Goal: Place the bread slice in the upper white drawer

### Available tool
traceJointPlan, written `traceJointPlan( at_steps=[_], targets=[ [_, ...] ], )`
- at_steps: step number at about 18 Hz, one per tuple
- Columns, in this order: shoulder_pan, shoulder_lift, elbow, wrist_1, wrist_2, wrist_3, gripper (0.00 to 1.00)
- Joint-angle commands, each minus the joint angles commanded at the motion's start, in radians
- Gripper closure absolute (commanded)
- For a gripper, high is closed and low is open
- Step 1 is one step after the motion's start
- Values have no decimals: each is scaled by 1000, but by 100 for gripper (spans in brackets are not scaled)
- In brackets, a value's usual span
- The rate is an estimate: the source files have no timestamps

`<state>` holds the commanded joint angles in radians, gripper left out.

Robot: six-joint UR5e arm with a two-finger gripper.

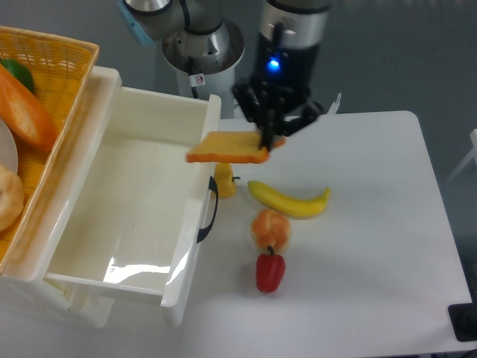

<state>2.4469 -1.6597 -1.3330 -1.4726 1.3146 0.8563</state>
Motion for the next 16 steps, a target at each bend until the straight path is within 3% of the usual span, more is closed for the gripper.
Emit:
traceJointPlan(
  at_steps=[2,4,6,8,9,16],
  targets=[
    [-34,-3,-12,6,2,-16,100],
    [-63,-2,-44,63,2,-13,83],
    [-71,0,-77,141,2,-6,58],
    [-81,-3,-83,164,-5,-9,29],
    [-101,-3,-90,160,5,-16,0],
    [-80,2,-110,173,3,-5,0]
  ],
)
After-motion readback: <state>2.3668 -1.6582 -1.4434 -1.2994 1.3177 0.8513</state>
